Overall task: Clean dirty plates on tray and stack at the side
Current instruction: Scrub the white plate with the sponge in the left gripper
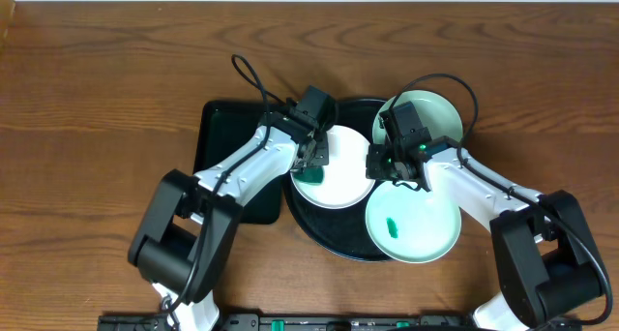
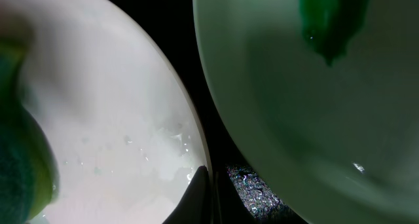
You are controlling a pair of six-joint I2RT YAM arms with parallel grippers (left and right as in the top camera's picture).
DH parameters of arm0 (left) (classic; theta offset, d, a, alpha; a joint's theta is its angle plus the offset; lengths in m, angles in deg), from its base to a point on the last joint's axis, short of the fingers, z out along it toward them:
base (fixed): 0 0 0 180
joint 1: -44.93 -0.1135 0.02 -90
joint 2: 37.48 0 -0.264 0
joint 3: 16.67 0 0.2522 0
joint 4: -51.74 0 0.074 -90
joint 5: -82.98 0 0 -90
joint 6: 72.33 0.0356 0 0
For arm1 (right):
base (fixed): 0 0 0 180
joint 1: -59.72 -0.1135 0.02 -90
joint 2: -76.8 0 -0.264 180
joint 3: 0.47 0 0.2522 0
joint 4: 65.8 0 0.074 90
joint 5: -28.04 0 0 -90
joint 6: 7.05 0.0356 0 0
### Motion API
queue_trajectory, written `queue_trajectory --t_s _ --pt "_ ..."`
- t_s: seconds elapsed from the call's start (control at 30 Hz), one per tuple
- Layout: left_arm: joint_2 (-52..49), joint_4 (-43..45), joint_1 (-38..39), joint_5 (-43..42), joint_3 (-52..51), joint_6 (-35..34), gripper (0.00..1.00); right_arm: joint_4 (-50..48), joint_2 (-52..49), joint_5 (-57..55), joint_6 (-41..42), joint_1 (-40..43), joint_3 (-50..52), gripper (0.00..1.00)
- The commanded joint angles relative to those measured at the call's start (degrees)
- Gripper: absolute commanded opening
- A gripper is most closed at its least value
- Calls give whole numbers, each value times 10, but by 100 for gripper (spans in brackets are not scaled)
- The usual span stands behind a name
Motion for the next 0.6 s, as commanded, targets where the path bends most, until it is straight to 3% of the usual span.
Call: queue_trajectory --t_s 0.0,0.23,0.57 --pt "-51 -5 -1 22 -11 3 8 0 -3 -16 -9 -5 2 1" --pt "-84 -4 -1 -27 -11 3 8 -1 -3 -16 -9 -5 2 1" --pt "-84 20 -2 -205 -9 3 8 -2 -3 -16 -9 -5 2 1"
